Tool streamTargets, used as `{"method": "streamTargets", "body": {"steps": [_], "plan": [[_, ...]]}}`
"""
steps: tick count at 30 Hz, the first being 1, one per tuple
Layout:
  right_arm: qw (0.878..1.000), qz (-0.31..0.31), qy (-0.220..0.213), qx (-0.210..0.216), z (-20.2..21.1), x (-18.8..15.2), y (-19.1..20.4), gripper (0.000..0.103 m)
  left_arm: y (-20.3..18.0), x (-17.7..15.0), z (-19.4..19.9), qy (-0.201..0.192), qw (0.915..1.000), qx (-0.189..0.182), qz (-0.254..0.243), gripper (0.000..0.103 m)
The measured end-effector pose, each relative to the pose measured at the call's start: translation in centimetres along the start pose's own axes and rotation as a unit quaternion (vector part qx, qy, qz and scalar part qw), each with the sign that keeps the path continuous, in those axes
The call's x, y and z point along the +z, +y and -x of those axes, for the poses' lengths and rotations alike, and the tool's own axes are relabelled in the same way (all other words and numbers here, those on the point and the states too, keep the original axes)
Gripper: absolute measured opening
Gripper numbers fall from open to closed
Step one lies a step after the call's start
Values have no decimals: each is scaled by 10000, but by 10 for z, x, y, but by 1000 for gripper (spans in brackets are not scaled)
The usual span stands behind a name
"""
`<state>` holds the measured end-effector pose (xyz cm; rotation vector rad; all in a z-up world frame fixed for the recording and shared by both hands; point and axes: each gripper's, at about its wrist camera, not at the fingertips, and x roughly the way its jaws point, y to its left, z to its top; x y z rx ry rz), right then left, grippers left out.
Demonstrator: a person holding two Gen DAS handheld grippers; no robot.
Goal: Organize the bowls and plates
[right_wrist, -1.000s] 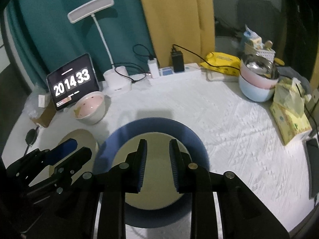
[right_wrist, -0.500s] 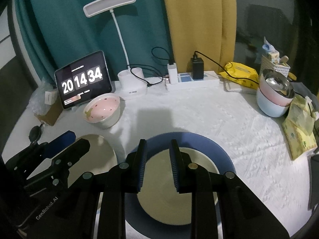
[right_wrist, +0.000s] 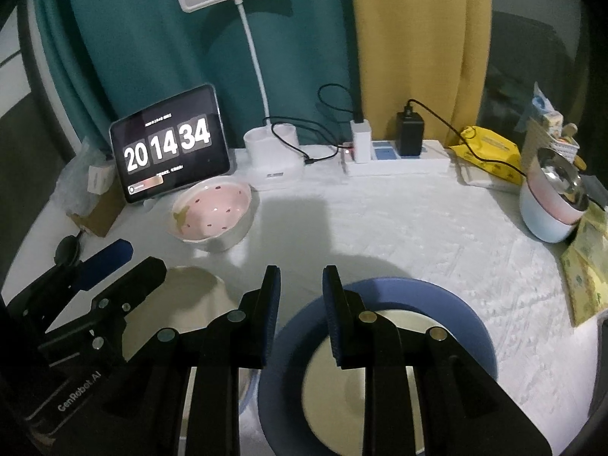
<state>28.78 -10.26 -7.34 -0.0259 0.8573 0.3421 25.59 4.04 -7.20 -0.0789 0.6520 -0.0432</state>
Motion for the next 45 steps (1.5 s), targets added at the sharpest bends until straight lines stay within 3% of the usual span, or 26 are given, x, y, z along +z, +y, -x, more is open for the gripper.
{"method": "streamTargets", "body": {"steps": [21, 26, 36, 45], "plan": [[9996, 196, 149, 169, -58, 39, 33, 25, 82, 19, -53, 280, 9981, 327, 438, 46], [9992, 146, 315, 213, -81, 47, 44, 32, 100, 20, -72, 469, 9970, 344, 516, 46], [9970, -78, 710, 281, -125, 54, 60, 33, 120, 19, -106, 929, 9921, 241, 802, 46], [9922, -382, 1181, 109, -165, 48, 68, 33, 121, 16, -127, 1152, 9903, 150, 764, 46]]}}
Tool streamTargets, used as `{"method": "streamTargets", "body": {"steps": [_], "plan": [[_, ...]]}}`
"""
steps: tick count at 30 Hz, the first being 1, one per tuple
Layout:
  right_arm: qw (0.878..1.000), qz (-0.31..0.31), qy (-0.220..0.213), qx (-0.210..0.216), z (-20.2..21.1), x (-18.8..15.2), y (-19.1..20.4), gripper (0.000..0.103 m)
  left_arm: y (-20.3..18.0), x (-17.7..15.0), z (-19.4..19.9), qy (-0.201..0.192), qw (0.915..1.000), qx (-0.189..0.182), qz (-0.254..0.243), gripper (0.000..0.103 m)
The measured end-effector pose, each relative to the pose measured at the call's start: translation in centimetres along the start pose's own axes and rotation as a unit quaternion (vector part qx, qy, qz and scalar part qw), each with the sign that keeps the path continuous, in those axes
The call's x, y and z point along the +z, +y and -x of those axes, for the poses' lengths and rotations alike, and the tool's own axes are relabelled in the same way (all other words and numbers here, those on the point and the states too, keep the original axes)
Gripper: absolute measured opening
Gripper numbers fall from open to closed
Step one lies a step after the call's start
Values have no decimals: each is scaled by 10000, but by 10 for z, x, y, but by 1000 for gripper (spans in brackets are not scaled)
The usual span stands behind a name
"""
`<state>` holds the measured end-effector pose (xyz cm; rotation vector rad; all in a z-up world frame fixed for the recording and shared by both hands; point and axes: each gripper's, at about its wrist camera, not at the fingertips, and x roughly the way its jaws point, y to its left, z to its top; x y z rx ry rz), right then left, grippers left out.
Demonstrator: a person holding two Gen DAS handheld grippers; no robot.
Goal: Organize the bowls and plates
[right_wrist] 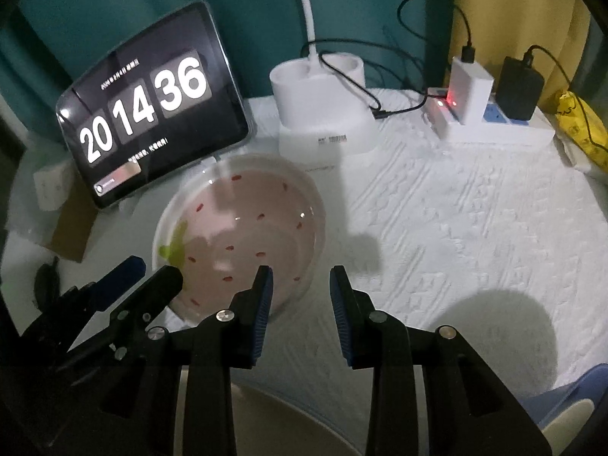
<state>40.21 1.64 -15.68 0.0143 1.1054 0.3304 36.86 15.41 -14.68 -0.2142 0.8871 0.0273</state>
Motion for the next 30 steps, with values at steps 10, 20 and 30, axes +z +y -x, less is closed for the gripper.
{"method": "streamTargets", "body": {"steps": [10, 20, 30], "plan": [[9997, -99, 124, 170, -21, 1, -1, 28, -5, 0, -11, 98, 9997, -176, -120, 35], [9999, -53, 42, 149, -17, 0, -1, 21, -7, -5, -7, 15, 9996, -153, -233, 25], [9993, 118, -304, 172, 16, -4, 8, 21, -14, -8, 31, -421, 9986, -111, -294, 25]]}}
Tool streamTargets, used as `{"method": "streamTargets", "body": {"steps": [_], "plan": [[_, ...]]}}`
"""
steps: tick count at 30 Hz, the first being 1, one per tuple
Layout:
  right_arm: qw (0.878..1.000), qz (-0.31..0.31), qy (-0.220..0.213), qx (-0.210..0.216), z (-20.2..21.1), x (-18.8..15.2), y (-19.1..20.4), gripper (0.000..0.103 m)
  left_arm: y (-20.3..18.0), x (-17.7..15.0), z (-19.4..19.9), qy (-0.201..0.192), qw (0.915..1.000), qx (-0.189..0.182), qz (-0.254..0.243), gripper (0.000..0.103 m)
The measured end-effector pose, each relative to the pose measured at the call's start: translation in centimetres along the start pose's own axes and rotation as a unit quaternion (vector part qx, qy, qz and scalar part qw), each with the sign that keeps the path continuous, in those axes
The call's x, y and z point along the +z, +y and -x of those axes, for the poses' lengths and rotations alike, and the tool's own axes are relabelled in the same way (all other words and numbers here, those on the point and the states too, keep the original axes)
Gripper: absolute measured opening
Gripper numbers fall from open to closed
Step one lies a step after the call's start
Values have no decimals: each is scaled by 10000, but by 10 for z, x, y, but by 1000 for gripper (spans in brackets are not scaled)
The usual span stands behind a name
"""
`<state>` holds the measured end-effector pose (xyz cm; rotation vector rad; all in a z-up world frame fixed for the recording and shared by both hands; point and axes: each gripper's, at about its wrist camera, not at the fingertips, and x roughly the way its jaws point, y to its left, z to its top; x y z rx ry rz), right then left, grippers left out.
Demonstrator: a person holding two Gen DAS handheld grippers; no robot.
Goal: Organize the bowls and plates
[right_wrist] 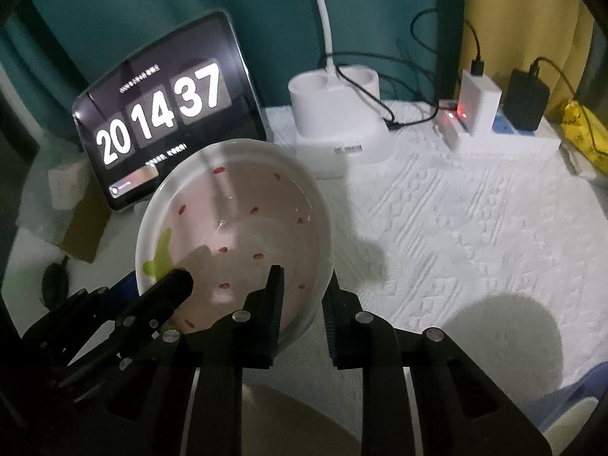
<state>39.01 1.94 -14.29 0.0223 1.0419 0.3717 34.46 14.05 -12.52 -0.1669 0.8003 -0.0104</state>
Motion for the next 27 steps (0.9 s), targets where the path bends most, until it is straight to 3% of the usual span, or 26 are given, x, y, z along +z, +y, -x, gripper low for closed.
{"method": "streamTargets", "body": {"steps": [9, 27], "plan": [[9994, 88, -322, -2, 40, -7, 4, 21, -15, -2, 37, -330, 9994, -8, -120, 25], [9977, 106, -665, 26, 94, -35, 0, 21, -43, -20, 83, -574, 9980, -112, -232, 26]]}}
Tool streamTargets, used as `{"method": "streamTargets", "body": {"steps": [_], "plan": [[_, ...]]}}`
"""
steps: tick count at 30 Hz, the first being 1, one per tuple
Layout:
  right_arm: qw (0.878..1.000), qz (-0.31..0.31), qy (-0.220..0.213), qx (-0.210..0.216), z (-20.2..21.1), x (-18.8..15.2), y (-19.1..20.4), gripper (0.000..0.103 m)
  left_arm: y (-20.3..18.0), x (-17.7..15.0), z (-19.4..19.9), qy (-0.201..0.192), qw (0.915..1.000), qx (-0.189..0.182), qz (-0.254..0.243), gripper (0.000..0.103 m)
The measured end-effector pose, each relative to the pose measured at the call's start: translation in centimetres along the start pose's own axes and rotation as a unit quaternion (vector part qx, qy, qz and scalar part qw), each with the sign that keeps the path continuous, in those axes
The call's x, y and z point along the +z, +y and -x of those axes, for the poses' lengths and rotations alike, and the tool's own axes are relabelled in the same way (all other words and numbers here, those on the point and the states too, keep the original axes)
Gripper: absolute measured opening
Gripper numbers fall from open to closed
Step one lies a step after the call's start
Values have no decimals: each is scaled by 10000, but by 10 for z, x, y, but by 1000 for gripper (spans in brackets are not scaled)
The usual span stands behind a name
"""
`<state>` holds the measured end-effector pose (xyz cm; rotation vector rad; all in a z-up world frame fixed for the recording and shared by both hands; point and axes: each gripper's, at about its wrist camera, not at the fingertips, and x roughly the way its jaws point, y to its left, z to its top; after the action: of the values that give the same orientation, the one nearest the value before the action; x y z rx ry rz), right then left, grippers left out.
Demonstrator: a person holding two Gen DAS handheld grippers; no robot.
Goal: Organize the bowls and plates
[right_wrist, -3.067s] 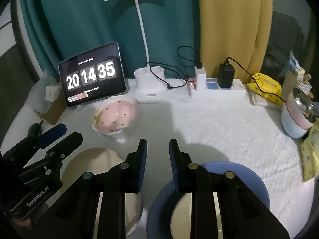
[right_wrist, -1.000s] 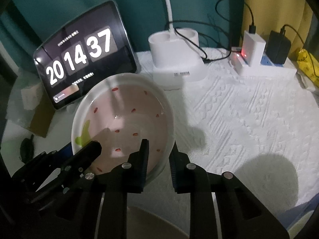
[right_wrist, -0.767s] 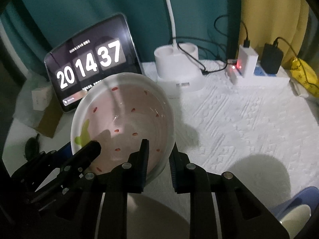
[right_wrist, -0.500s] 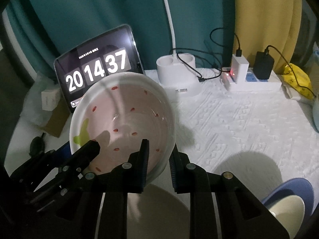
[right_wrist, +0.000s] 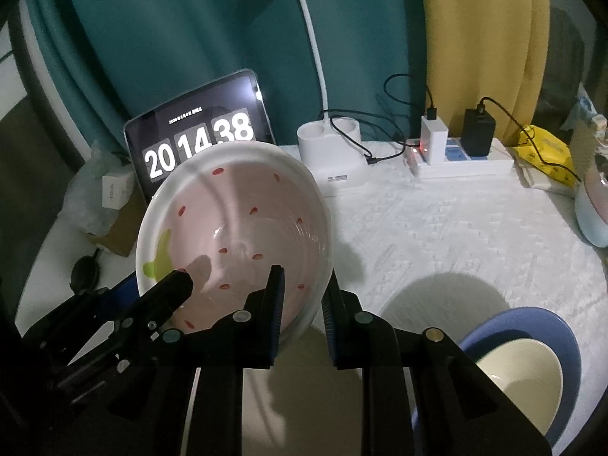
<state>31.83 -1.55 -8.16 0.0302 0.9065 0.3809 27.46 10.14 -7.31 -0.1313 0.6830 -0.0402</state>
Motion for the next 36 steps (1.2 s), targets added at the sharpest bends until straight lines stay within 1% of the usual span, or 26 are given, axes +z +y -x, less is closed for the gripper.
{"method": "streamTargets", "body": {"steps": [12, 21, 30, 36], "plan": [[9999, -92, -128, 11, 30, -15, -14, 21, -26, -8, 18, -64, 9999, -72, -94, 26], [9994, -196, -266, 34, 50, -25, -32, 21, -50, -13, 27, -101, 9996, -134, -225, 26], [9989, -346, -327, 8, 66, -38, -60, 21, -82, -19, 27, -16, 9988, -214, -439, 26], [9980, -500, -398, -20, 76, -44, -83, 21, -105, -23, 23, 84, 9976, -376, -583, 26]]}}
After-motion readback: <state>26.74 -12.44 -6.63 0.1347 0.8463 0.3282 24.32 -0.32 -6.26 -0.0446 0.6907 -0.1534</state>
